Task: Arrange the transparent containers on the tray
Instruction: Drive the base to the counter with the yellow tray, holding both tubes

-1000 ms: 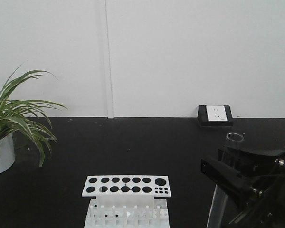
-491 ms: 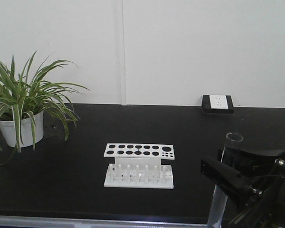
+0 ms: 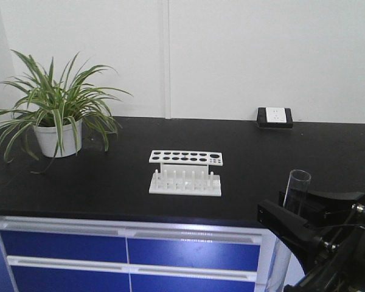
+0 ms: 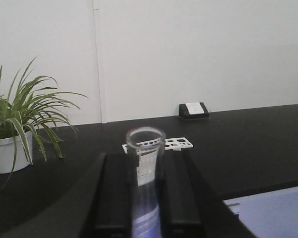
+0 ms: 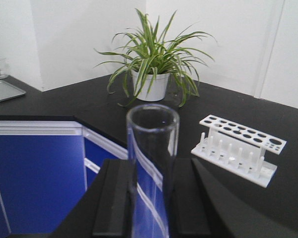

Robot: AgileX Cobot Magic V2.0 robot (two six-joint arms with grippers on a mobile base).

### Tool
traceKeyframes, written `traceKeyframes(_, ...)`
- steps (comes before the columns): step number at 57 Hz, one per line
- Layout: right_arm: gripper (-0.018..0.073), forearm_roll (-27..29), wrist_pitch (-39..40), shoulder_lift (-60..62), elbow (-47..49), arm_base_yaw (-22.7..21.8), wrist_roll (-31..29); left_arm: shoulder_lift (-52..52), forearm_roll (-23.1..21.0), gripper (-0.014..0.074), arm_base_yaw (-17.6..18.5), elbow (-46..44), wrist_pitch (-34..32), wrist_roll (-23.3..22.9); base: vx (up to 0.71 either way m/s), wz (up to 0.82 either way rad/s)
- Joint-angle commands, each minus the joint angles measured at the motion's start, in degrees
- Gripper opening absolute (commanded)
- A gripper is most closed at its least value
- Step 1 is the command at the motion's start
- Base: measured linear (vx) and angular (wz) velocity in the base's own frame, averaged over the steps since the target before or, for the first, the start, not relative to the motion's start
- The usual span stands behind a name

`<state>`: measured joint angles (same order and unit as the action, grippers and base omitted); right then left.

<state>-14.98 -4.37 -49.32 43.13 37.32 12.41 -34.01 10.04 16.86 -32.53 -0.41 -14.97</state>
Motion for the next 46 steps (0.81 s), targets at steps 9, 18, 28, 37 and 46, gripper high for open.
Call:
traceKeyframes(9,0.0127,-0.7,4.9,0.7,1.7,-0.2,-0.4,0.0,-0.5,0.0114,0.3,-1.9,-4.9,-0.3,-0.39,0.01)
traceKeyframes(18,0.0127,-0.7,4.9,0.7,1.7,-0.2,-0.4,0.0,-0.5,0.0114,0.3,-1.9,-4.9,-0.3,-0.39,-0.01)
traceKeyframes(28,0.0127,-0.7,4.9,0.7,1.7,-0.2,-0.4,0.0,-0.5,0.0114,0.3,-1.9,-4.9,-0.3,-0.37,0.0)
traceKeyframes(37,0.0127,-0.7,4.9,0.7,1.7,-0.2,-0.4,0.0,-0.5,0.0114,0.3,-1.9,-4.9,-0.3,-0.35,0.01)
traceKeyframes(46,0.0127,-0.7,4.9,0.7,1.7,-0.2,-0.4,0.0,-0.5,0.0114,0.3,-1.9,-4.9,-0.3,-0.32,0.05)
